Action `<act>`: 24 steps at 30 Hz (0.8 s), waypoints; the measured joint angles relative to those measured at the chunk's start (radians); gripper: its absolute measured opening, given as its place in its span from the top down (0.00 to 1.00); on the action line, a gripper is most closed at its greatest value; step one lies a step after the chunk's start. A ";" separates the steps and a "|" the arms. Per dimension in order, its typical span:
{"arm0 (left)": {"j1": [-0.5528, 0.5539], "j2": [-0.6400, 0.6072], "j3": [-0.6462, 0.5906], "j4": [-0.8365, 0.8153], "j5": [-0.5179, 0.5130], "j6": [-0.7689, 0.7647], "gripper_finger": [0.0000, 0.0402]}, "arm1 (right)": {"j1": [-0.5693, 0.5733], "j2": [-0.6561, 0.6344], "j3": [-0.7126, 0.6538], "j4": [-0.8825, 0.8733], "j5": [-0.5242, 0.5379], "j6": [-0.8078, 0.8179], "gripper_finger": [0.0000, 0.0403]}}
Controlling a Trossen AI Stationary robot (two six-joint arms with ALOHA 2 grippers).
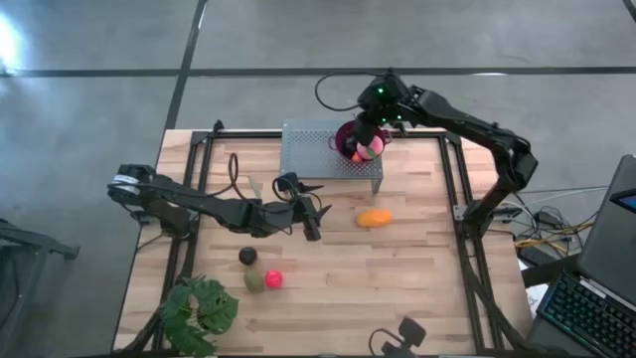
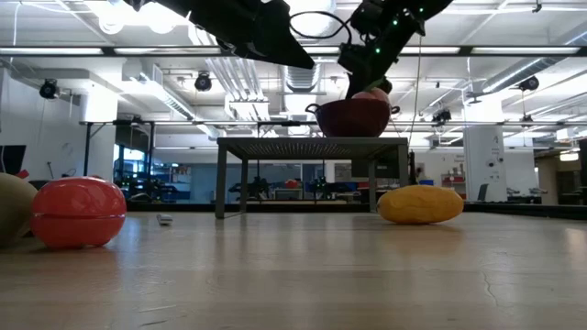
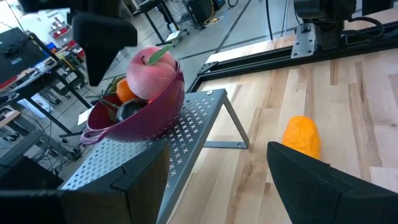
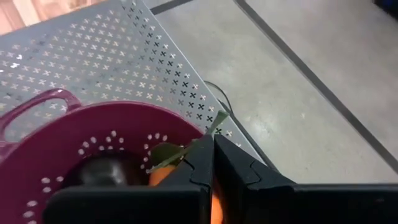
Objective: Pick & Place Fruit
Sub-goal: Put the tangerine into the purple bowl on the shelf, then put the tomato into the purple bowl on the shelf
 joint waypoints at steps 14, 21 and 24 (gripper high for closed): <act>-0.001 0.000 0.006 0.000 0.000 0.034 0.32 | 0.102 -0.240 0.076 -0.155 0.001 0.028 0.98; 0.000 0.000 0.017 0.002 0.000 0.034 0.32 | 0.264 -0.365 0.004 -0.235 0.009 0.062 0.98; 0.000 0.000 0.015 -0.001 0.000 0.034 0.32 | 0.366 -0.408 -0.086 -0.216 0.013 0.090 0.98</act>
